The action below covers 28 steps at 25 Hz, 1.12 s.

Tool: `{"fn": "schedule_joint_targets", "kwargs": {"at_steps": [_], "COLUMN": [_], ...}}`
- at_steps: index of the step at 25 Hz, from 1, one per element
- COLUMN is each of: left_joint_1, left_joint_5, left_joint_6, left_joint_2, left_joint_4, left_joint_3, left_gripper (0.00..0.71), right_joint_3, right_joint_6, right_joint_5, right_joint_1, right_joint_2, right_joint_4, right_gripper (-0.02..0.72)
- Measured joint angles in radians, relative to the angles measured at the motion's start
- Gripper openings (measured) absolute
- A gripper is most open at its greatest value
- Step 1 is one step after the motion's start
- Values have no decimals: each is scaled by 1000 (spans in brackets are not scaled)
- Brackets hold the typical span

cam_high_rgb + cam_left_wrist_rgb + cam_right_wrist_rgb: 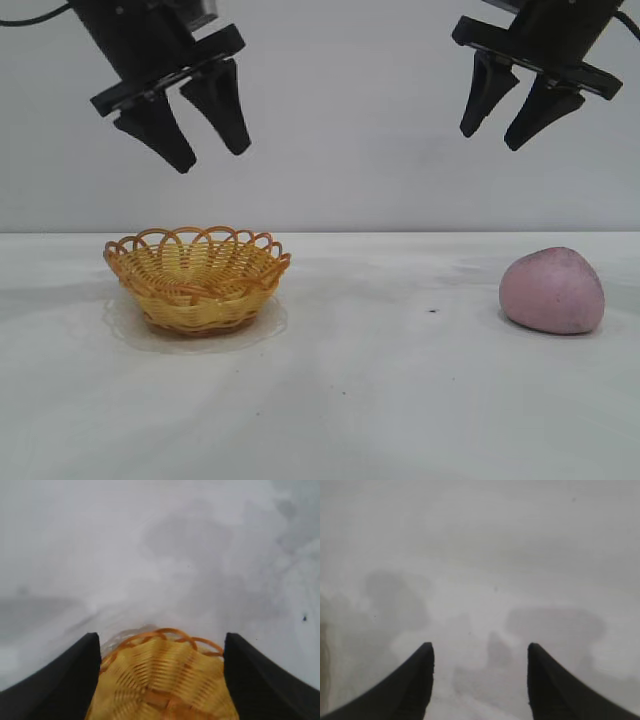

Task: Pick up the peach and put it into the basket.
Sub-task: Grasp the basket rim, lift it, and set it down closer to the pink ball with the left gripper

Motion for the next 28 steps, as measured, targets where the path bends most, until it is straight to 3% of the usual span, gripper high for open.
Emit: {"fn": "schedule_joint_targets", "kwargs": {"at_steps": [6, 11, 28], "left_joint_1": [0, 0, 0], "left_joint_5": [184, 301, 346], "left_joint_6": [71, 198, 235], "left_joint_2": [2, 31, 193], "left_joint_4": [232, 256, 254], "left_joint_3": [-132, -178, -270], "left_gripper": [458, 458, 458], "right_joint_3": [0, 0, 0], "right_joint_6": [-5, -15, -19], "right_joint_5": [0, 12, 21], "right_joint_1": [0, 0, 0], "right_joint_2": [0, 0, 0], "right_joint_4": [0, -2, -4], "right_gripper": [392, 392, 392]}}
